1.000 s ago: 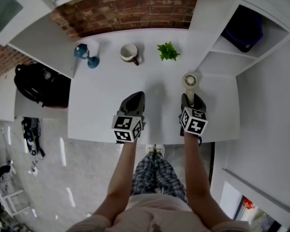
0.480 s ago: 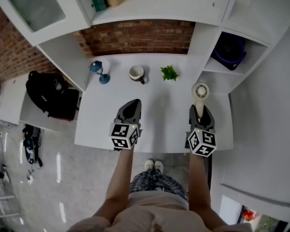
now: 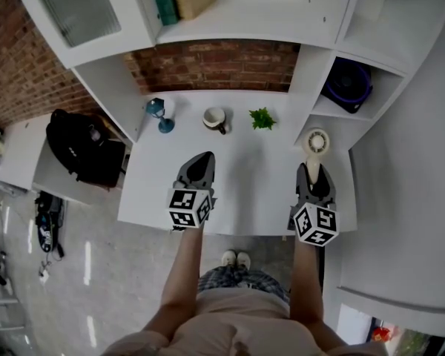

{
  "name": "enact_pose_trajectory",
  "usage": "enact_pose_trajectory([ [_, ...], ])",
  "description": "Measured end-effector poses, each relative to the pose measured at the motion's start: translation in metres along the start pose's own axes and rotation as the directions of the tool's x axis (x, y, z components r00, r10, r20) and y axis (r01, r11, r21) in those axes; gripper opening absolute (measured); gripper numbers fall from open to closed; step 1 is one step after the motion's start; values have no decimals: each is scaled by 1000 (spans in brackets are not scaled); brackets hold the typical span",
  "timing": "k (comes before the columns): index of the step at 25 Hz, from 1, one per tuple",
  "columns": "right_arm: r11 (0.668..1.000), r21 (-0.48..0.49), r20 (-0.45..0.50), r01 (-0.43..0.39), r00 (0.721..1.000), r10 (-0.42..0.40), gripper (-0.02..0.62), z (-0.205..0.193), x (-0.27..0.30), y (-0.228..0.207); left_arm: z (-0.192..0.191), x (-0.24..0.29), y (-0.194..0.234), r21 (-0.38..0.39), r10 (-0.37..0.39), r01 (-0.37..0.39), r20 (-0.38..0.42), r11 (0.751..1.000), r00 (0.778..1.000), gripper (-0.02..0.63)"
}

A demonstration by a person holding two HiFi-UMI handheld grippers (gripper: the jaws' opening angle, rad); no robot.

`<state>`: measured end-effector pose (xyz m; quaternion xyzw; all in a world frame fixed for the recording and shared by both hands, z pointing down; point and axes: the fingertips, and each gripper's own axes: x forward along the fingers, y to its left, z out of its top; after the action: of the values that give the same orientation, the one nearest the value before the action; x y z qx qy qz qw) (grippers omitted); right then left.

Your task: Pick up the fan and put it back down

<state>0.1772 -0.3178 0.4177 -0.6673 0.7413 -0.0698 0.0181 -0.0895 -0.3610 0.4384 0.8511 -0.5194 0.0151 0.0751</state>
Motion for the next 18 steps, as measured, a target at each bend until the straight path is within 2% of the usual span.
enact_pose_trajectory([
  [4,1000,3,-41,-2,999,2,206,-12,11,-1,-4,5,2,-7,2,-2,-13,1000,1000,28],
  [9,1000,21,-152,3,988,0,206,-52,36,-5,-26,25,5,-23,-11,9,-59,1000,998,28],
  [18,997,66,-350,31,937,-6,206,-159,82,-21,-108,71,-1,-89,-37,22,-163,996,986,28],
])
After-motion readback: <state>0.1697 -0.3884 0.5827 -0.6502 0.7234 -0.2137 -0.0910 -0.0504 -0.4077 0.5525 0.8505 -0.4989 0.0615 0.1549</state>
